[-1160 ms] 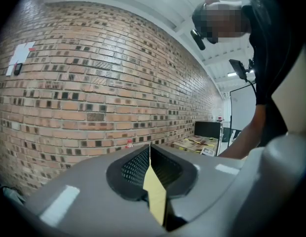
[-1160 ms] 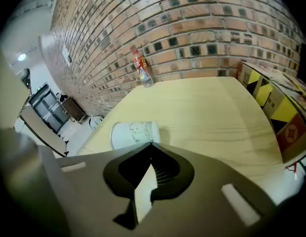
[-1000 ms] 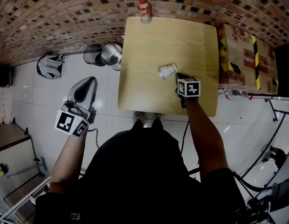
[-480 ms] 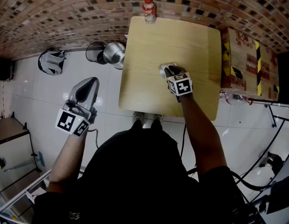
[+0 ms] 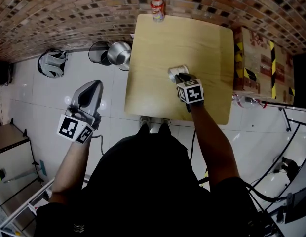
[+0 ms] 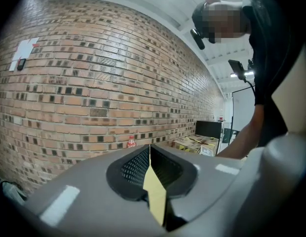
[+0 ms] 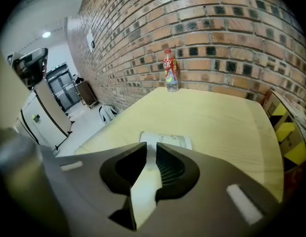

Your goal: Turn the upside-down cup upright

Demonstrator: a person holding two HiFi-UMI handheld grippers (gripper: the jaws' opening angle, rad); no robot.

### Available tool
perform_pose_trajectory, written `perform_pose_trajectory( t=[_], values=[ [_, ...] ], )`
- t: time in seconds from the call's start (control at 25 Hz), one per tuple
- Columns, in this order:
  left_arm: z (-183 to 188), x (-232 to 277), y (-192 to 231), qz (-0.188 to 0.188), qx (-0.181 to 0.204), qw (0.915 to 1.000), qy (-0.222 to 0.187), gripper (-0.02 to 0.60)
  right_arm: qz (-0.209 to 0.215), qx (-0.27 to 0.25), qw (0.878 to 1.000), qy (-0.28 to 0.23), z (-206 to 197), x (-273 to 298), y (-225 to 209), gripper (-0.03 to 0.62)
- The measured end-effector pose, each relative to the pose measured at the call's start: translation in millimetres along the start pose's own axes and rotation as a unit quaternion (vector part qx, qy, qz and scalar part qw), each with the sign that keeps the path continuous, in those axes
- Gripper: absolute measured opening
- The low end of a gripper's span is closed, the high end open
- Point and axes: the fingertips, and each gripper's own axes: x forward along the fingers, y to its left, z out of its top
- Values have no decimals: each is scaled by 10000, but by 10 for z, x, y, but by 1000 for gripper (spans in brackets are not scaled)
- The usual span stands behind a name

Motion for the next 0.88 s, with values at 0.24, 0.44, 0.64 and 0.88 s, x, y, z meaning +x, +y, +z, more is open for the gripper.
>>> perform_pose_trajectory(
  t=[0.24, 0.44, 0.64, 0.88],
  values=[
    [16, 182, -124, -361, -18, 9993, -72, 8, -186, 16, 9992, -351, -109, -381, 65, 72],
    [35, 209, -237, -504, 22, 9987, -69, 8, -312, -29, 9992, -260, 65, -188, -101, 84],
    [80, 80, -156, -395, 80, 9992, -71, 8, -556, 219, 9975, 367, -144, -96, -249, 84],
    [38, 80, -153, -388, 23, 9992, -102, 8, -610, 546, 9964, 206, -489, -233, -255, 87]
  ],
)
